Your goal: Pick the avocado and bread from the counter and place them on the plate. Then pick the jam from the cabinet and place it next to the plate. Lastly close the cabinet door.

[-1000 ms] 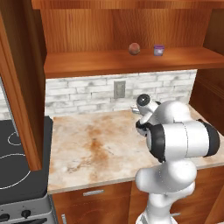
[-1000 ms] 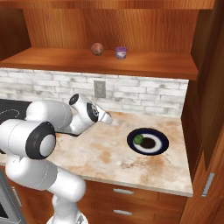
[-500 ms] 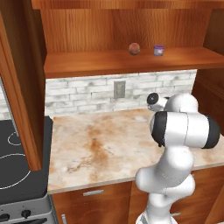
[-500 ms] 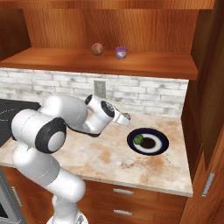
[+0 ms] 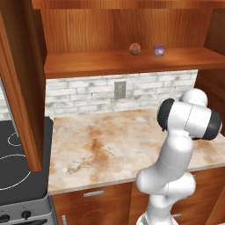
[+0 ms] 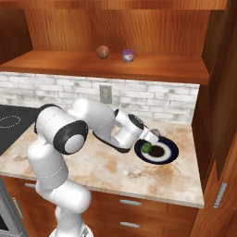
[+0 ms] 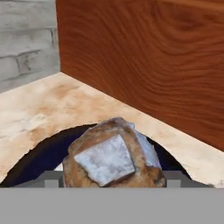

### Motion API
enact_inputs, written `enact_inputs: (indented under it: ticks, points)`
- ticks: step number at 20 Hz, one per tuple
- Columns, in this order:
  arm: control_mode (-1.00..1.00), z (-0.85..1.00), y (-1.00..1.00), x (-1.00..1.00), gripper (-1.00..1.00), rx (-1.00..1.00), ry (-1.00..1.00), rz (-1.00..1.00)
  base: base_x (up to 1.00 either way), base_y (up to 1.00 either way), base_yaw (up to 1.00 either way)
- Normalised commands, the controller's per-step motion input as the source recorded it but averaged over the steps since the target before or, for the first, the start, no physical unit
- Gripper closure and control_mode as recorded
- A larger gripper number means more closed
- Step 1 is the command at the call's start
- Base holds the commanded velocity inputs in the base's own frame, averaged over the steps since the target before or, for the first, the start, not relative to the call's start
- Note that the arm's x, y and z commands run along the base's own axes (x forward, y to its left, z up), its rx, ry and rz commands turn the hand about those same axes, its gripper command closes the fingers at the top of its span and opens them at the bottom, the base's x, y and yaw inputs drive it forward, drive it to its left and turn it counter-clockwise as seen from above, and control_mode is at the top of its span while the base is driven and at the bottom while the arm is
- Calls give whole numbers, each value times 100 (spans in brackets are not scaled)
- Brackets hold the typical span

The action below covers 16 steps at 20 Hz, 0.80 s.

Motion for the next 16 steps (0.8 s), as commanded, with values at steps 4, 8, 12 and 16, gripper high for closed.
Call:
enact_inputs:
  ticks: [4, 8, 12, 16]
  points:
    - [-100, -2, -80, -4, 100, 8, -1, -5, 0, 0, 0]
    - [-100, -2, -14, 0, 100, 1, 0, 0, 0, 0, 0]
    - [-100, 0, 0, 0, -100, 0, 0, 0, 0, 0, 0]
    - [-100, 18, 0, 2, -100, 0, -3, -1, 0, 0, 0]
